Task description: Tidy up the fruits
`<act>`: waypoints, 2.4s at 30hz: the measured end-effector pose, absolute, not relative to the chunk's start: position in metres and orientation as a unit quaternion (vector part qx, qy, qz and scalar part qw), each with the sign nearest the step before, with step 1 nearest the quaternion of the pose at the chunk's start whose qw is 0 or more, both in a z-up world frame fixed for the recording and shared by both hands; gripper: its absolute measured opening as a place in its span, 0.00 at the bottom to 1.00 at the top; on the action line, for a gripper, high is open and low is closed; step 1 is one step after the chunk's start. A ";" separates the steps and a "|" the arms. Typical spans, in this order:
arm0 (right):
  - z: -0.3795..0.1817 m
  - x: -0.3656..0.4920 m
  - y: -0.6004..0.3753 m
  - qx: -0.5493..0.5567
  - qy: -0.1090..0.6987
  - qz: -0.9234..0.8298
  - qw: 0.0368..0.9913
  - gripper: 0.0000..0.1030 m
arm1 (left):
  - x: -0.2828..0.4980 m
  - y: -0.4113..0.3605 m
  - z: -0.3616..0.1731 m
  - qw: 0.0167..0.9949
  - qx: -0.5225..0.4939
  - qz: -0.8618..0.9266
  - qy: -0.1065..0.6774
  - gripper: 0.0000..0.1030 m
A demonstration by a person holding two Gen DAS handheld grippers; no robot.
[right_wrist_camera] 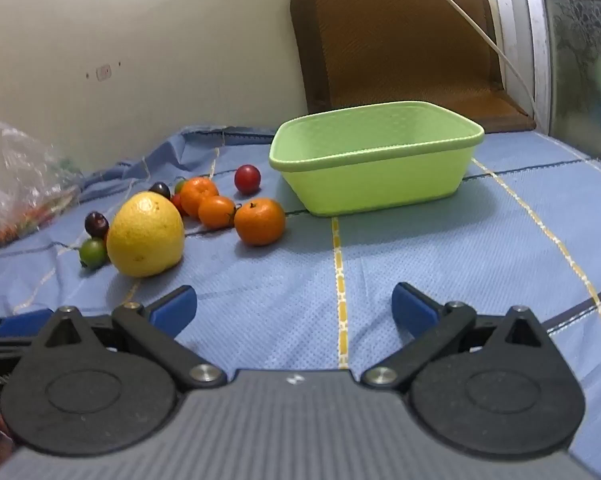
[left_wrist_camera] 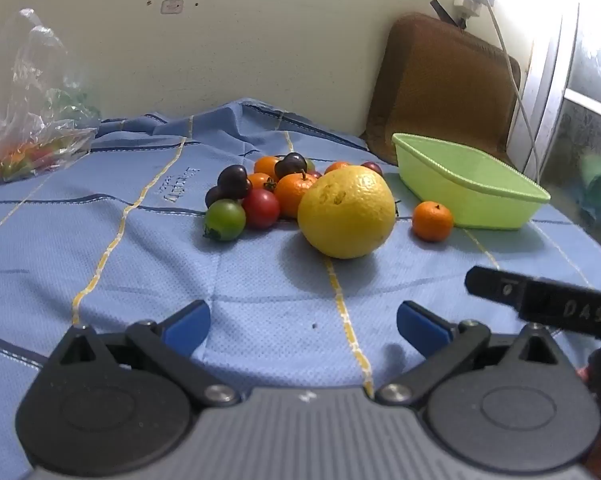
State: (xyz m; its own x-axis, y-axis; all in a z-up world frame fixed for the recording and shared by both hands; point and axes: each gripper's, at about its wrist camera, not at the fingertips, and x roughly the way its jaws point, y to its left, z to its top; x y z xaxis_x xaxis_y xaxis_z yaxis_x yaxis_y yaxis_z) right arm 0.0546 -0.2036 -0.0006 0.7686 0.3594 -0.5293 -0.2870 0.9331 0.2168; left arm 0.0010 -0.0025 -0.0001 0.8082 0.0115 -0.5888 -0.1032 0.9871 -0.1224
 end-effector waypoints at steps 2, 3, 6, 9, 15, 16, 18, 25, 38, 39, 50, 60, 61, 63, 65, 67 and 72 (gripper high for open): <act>-0.001 0.054 -0.207 0.074 0.291 0.177 0.937 1.00 | 0.003 -0.006 0.000 0.947 -0.058 0.034 0.315 1.00; -0.001 0.053 -0.209 0.080 0.290 0.180 0.937 1.00 | 0.004 -0.009 0.000 0.946 -0.048 0.037 0.320 1.00; -0.002 0.052 -0.216 0.106 0.285 0.192 0.933 1.00 | 0.007 -0.015 -0.001 0.942 -0.020 0.045 0.332 1.00; -0.003 0.051 -0.223 0.130 0.280 0.203 0.929 1.00 | 0.000 -0.016 0.000 0.941 -0.018 0.043 0.335 1.00; -0.004 0.048 -0.235 0.157 0.276 0.227 0.921 1.00 | 0.000 -0.012 -0.001 0.939 0.001 0.029 0.343 1.00; -0.004 0.046 -0.235 0.155 0.277 0.229 0.920 1.00 | -0.001 -0.011 -0.001 0.938 0.007 0.029 0.346 1.00; -0.002 0.045 -0.235 0.144 0.281 0.234 0.920 1.00 | -0.003 -0.004 0.000 0.936 0.003 0.032 0.350 1.00; 0.007 0.052 -0.220 0.082 0.276 0.306 0.908 0.70 | -0.006 0.052 0.019 0.934 -0.112 0.036 0.338 0.92; 0.016 0.135 -0.151 0.151 0.352 0.389 0.838 0.66 | 0.006 0.092 0.029 0.918 -0.226 0.016 0.325 0.85; 0.013 0.138 -0.148 0.155 0.363 0.390 0.832 0.65 | 0.005 0.094 0.028 0.918 -0.229 0.016 0.324 0.86; 0.021 0.048 -0.124 -0.110 0.239 0.435 0.861 0.60 | -0.016 0.104 0.029 0.915 -0.258 -0.012 0.309 0.91; 0.018 -0.045 -0.109 -0.303 0.065 0.500 0.809 0.62 | -0.033 0.091 0.037 0.921 -0.246 -0.048 0.299 0.93; 0.020 -0.043 -0.113 -0.289 0.076 0.505 0.809 0.66 | -0.033 0.089 0.037 0.920 -0.244 -0.048 0.303 0.92; 0.029 -0.032 -0.124 -0.240 0.115 0.522 0.810 0.73 | -0.033 0.086 0.035 0.920 -0.239 -0.049 0.308 0.92; 0.034 -0.021 -0.135 -0.189 0.148 0.530 0.814 0.75 | -0.033 0.084 0.035 0.920 -0.237 -0.052 0.308 0.92; 0.036 -0.010 -0.144 -0.150 0.169 0.524 0.821 0.80 | -0.034 0.082 0.035 0.920 -0.237 -0.057 0.307 0.92; 0.026 0.004 -0.143 -0.114 0.214 0.511 0.824 0.82 | -0.035 0.073 0.034 0.922 -0.214 -0.053 0.319 0.83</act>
